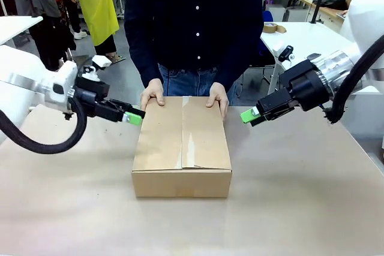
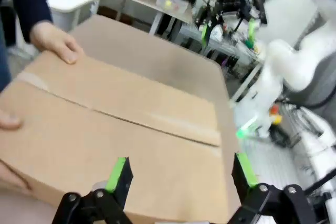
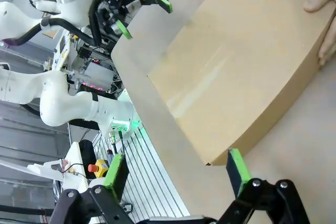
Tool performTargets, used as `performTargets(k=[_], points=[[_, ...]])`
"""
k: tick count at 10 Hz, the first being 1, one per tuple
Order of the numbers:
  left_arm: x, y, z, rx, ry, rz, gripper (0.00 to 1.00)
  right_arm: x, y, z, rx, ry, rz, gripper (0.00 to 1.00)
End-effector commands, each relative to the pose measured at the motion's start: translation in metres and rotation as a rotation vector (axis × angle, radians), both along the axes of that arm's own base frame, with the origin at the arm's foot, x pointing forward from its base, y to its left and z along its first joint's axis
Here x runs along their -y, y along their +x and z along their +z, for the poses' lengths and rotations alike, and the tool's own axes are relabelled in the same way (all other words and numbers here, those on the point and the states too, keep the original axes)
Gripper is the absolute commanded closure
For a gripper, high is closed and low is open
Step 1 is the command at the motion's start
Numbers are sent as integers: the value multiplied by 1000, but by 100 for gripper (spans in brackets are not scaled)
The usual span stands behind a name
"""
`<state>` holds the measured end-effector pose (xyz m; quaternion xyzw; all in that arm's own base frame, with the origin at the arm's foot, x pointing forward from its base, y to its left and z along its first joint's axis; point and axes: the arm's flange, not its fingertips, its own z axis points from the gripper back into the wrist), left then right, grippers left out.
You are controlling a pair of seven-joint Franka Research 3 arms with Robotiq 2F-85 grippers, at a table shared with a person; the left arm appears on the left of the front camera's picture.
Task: Pack the gift set into the box.
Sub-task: Press and hold the closed box until the human finishes sealing it.
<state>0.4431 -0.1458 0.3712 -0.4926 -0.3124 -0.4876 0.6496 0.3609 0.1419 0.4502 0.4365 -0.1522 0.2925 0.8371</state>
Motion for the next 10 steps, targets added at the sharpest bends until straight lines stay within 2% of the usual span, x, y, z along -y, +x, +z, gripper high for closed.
performTargets(k=[1,2,4,5,6,7,8,9,10], points=[[17,-6,-12,245,-70,3,0,-13,31,0,19,21,-11,0],[24,-6,-12,291,-105,16,0,-28,45,-12,134,16,29,0],[36,4,-12,280,-166,58,0,-71,62,-36,528,-4,124,0],[36,9,-18,290,-161,66,0,-81,59,-41,668,42,184,0],[35,14,-22,231,-181,62,0,-80,46,-37,681,75,208,0],[33,20,-17,101,-174,92,0,-67,54,-22,440,-60,135,0],[34,7,-16,256,-143,56,0,-67,54,-22,440,-60,135,0],[34,7,-16,256,-143,56,0,-81,53,-25,568,-37,173,0],[34,12,-25,192,-148,67,0,-78,81,-48,771,200,309,0]])
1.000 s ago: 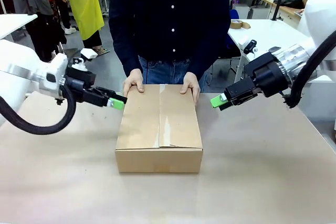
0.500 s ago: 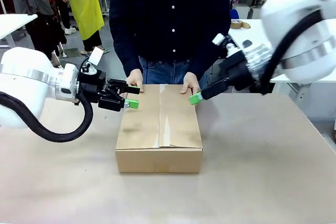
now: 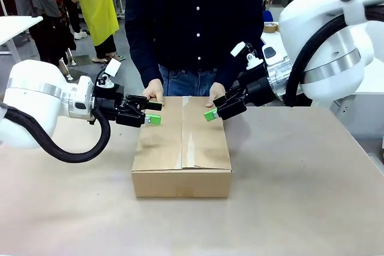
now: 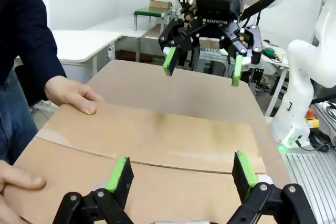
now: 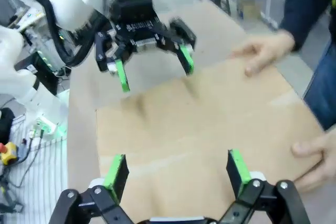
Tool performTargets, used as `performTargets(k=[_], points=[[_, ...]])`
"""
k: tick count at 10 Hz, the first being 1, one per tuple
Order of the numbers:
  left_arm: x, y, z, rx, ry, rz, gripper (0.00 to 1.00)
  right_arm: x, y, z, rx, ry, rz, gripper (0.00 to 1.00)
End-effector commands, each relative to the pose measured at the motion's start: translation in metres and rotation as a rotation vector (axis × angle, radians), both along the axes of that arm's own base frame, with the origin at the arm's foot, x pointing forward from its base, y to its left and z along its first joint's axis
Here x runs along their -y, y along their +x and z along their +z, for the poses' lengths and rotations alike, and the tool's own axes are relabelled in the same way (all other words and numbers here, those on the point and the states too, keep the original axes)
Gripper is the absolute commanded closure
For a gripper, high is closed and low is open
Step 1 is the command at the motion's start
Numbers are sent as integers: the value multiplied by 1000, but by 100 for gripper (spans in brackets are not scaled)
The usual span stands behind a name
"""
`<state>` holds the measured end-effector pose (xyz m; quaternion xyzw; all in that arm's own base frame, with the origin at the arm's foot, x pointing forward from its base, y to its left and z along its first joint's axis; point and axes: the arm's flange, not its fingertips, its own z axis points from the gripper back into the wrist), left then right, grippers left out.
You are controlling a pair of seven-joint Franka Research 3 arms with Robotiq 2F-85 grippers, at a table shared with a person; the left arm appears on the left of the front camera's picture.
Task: Pack the gift set into the box.
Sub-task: Press and hold the closed box until the human finishes sealing it.
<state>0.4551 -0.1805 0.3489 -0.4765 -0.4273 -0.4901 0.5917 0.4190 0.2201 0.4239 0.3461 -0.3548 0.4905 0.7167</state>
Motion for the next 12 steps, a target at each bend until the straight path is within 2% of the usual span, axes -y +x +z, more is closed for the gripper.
performTargets(k=[1,2,3,4,5,7,8,9,11,12], points=[[3,-3,-11,38,23,-2,0,3,32,-41,186,262,267,0],[1,-5,-17,101,11,-26,0,5,41,-56,241,278,365,0],[-3,-5,-24,207,4,-61,0,2,46,-69,278,288,423,0],[-7,-7,-30,248,-5,-83,0,-2,53,-81,279,289,461,0],[-18,-7,-42,346,1,-82,0,-6,63,-106,248,246,465,0],[-18,-8,-46,362,22,-85,0,-6,63,-109,235,232,445,0],[-18,-9,-54,382,73,-106,0,-5,66,-115,152,216,391,0],[-16,-10,-57,375,107,-121,0,-3,66,-119,98,179,364,0],[-15,-10,-60,331,95,-133,0,-3,66,-118,101,172,350,0],[-14,-8,-62,306,114,-130,0,-1,67,-123,57,110,342,0]])
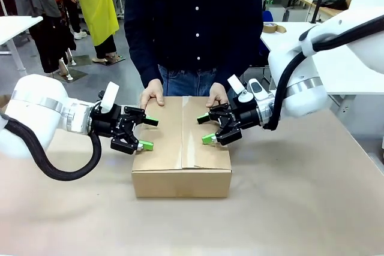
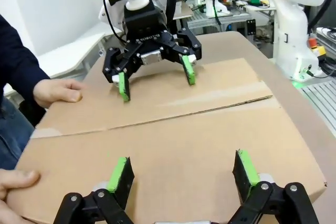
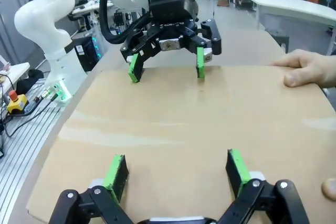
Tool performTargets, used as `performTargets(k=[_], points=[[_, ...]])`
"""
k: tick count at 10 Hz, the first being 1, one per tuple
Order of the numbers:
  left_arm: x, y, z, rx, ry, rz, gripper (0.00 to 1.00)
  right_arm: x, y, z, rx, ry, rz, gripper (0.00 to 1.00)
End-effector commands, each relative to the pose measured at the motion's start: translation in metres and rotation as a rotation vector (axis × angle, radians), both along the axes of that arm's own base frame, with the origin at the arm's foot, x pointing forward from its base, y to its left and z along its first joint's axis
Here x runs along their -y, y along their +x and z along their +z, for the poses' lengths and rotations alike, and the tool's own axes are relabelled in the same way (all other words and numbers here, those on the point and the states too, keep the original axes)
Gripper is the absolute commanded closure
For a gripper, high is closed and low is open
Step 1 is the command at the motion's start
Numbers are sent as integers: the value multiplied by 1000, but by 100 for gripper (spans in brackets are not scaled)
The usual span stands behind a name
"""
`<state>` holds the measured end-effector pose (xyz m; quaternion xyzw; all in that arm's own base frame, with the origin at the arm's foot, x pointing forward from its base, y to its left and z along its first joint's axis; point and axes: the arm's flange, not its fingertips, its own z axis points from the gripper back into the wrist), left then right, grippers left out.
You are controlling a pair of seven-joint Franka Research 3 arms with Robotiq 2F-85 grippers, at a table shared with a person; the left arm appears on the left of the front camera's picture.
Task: Pack the gift set into the box.
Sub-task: Press and hold the closed box until the human finishes sealing it.
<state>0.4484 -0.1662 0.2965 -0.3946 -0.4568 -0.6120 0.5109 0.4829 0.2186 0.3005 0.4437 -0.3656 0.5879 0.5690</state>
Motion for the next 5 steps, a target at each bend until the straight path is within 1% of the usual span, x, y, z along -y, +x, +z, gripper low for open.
performTargets(k=[1,3,5], points=[[1,0,-10,-10,27,-4,0,0,2,-2,-26,-114,-15,0],[7,3,-15,-52,55,55,0,13,-1,-5,-39,-156,-38,0],[18,5,-12,-71,60,122,0,18,-5,-6,-34,-170,-60,0]])
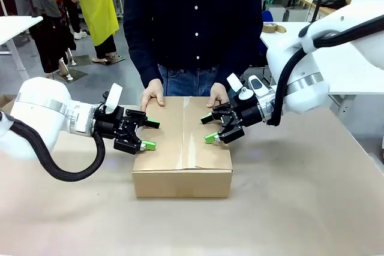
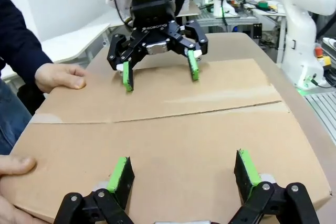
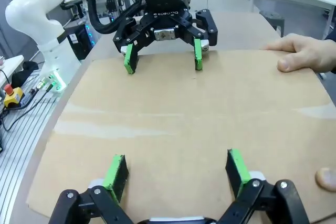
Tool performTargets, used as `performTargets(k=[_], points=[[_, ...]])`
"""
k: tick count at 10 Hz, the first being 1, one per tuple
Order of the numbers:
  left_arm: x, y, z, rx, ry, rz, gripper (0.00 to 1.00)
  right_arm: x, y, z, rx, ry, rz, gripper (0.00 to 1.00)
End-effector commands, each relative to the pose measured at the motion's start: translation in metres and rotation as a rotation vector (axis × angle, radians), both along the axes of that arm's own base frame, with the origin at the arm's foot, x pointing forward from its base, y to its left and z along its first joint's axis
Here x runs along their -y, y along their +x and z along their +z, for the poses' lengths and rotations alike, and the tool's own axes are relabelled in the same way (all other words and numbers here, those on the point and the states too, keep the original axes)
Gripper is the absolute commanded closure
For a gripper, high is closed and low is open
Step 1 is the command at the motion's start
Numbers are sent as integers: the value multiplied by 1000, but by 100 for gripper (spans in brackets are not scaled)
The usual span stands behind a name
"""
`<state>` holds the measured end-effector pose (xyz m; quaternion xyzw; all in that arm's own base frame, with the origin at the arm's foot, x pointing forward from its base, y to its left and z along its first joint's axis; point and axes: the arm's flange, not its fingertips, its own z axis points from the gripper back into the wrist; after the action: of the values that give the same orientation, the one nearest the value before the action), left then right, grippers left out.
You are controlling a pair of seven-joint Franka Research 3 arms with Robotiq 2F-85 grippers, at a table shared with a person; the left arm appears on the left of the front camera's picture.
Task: Pack the gift set into the box.
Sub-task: Press and hold the closed box until the human finishes sealing it.
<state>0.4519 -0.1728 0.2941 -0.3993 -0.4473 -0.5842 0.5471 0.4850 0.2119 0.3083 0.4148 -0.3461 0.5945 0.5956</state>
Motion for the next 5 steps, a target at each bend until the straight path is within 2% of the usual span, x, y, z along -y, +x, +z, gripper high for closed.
performTargets(k=[1,2,3,5], points=[[15,1,-6,-30,25,64,0,12,-7,-15,-29,-90,-36,0],[17,4,-3,-30,27,87,0,0,0,0,0,0,0,0],[15,5,-3,-34,58,86,0,0,0,0,0,0,0,0],[8,2,2,-24,3,45,0,0,0,0,0,0,0,0]])
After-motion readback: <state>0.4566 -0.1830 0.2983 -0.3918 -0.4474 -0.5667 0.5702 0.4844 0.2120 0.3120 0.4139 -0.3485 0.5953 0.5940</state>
